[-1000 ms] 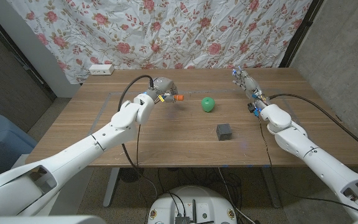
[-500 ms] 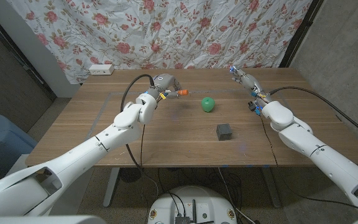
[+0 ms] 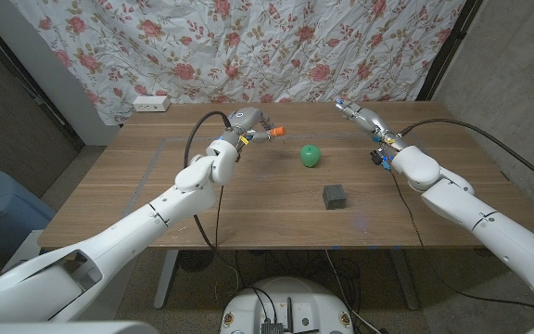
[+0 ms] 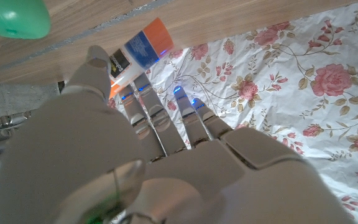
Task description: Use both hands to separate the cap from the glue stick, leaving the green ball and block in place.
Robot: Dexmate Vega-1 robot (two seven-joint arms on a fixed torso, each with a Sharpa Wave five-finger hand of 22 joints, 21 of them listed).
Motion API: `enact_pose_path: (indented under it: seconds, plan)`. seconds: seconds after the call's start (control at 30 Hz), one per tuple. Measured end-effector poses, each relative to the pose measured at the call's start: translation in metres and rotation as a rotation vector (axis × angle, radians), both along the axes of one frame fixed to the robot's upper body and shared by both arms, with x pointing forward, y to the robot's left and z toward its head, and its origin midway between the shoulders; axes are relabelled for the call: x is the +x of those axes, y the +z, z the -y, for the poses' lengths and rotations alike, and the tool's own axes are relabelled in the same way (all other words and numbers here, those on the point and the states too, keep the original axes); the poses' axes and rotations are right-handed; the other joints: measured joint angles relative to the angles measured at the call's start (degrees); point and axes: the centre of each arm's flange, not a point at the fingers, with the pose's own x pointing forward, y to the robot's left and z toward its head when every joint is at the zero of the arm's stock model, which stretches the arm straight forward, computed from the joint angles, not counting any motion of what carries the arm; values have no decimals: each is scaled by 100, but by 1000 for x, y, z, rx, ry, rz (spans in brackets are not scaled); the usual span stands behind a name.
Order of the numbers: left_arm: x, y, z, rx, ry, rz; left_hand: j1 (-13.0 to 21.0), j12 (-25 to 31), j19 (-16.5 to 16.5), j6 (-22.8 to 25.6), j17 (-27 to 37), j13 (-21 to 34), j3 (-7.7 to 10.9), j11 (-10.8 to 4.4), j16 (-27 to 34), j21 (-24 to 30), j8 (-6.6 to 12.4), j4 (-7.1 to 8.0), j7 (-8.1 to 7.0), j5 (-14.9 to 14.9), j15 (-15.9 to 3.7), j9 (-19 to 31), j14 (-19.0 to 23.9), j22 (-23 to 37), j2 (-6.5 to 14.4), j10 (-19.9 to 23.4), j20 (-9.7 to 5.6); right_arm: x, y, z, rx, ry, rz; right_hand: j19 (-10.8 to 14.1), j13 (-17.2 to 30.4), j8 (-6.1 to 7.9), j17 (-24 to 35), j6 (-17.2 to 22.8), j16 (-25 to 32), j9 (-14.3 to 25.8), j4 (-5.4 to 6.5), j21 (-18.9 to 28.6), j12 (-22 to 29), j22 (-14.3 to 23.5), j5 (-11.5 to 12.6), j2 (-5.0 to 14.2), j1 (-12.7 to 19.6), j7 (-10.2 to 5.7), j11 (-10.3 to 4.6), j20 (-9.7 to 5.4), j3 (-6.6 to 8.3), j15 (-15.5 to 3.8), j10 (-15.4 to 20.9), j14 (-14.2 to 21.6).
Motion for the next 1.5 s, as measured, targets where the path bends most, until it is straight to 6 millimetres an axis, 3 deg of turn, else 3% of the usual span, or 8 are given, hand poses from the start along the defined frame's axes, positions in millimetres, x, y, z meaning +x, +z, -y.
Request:
enact_pose_path:
  seconds: [0.07,0.37,0.6,0.8,0.9,0.97,1.27,1.5]
  plan:
    - [0,0,1,-12,-7,-2,0,8,0,0,0,0,-7,0,0,0,-4,-7,0,0,0,0,0,0,0,0,0,-2,3,-2,-20,-1,6,-22,0,0,0,0,0,0,-63,0,0,0,-38,47,70,0,0,22,-5,1,0,-1]
    - [1,-5,6,-82,-43,-14,-1,23,0,0,0,2,-32,0,0,0,-12,16,0,0,11,-17,-11,0,1,0,0,-6,13,-9,-119,3,26,-22,25,0,-19,-124,0,27,-282,0,0,0,-116,-61,300,-18,0,62,77,73,-1,-31]
    - [1,-9,11,-115,-63,-26,-15,22,1,0,0,4,-40,0,0,0,-27,8,0,-1,22,-25,-21,0,15,0,0,-8,20,-13,-182,9,42,6,24,0,-26,-155,0,26,-458,0,0,0,-127,-122,526,-49,0,200,141,207,-1,-38]
    - [2,-12,14,-131,-87,-40,-33,21,1,0,0,5,-47,0,0,0,-40,1,0,-1,22,-25,-21,0,33,0,0,-11,26,-17,-237,15,49,-33,53,23,-26,-217,0,26,-548,0,0,0,-127,-115,641,-49,22,278,184,258,-22,-70]
    - [3,-11,16,-134,-99,-43,-33,21,1,0,0,5,-48,0,0,0,-39,0,0,-1,22,-25,-21,0,33,-1,0,-13,29,-19,-259,15,52,-43,53,23,-26,-260,0,31,-584,0,0,0,-127,-203,731,-12,43,292,220,305,-44,-118]
    - [3,-11,17,-139,-108,-46,-33,20,1,0,0,5,-58,-1,0,0,-40,10,0,-2,22,-25,-21,0,33,-1,0,-14,30,-20,-281,10,51,-43,53,23,-26,-289,0,54,-600,0,0,0,-127,-191,853,-37,53,370,236,328,-54,-122]
    - [6,-10,24,-163,-138,-62,-34,16,1,1,0,4,-79,-1,0,0,-49,17,0,-5,22,-24,-21,0,34,-1,0,-22,38,-28,-372,-12,55,-11,78,41,-25,-380,0,54,-685,0,0,0,-127,-278,1050,53,83,481,322,420,-84,-112]
    - [8,-11,29,-185,-158,-71,-34,-1,-30,0,0,3,-79,-1,0,0,-72,16,0,-6,22,-19,-21,0,34,-1,-30,-31,48,-36,-442,-32,68,-10,104,89,-25,-327,43,71,-710,4,24,0,-84,-355,1408,187,170,481,413,450,3,-79]
